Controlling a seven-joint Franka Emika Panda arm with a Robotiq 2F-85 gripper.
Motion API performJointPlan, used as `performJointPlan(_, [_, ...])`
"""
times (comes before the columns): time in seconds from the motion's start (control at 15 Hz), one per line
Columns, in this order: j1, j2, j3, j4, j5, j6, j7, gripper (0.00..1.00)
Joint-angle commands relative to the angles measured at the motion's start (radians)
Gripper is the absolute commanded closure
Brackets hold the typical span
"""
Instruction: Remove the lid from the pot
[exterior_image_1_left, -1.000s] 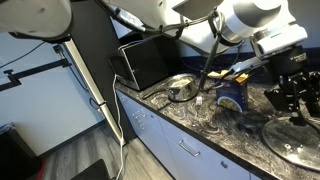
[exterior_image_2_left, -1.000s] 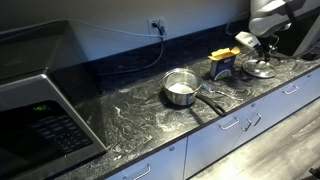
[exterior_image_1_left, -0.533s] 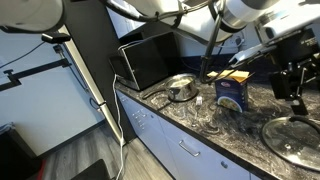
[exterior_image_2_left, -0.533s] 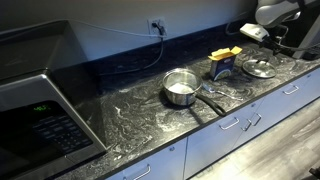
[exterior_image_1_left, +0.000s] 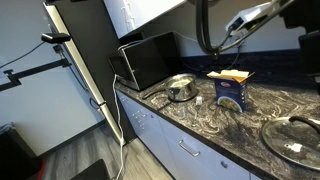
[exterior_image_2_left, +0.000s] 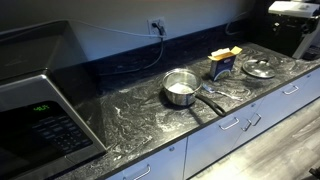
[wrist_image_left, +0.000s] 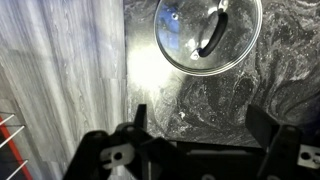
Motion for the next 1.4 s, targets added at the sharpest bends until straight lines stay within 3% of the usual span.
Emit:
performJointPlan(0.0, [0.001,-0.171,0.014,-0.162,0.007,-0.018,-0.205,0.00])
performJointPlan(0.47, [0.009,-0.362,0.052,-0.301,0.115,-0.075,-0.577,0.00])
performJointPlan(0.73, [0.016,-0.423,0.076,-0.324,0.200,-0.191,-0.776,0.00])
performJointPlan(1.07, [0.028,-0.456,0.093,-0.328,0.228,-0.344,-1.008,0.00])
performJointPlan(1.2, [0.033,-0.451,0.102,-0.318,0.215,-0.403,-1.070,0.00])
performJointPlan(1.27, [0.025,-0.428,0.097,-0.303,0.211,-0.361,-1.014,0.00])
performJointPlan(1.33, [0.028,-0.429,0.099,-0.303,0.211,-0.378,-1.038,0.00])
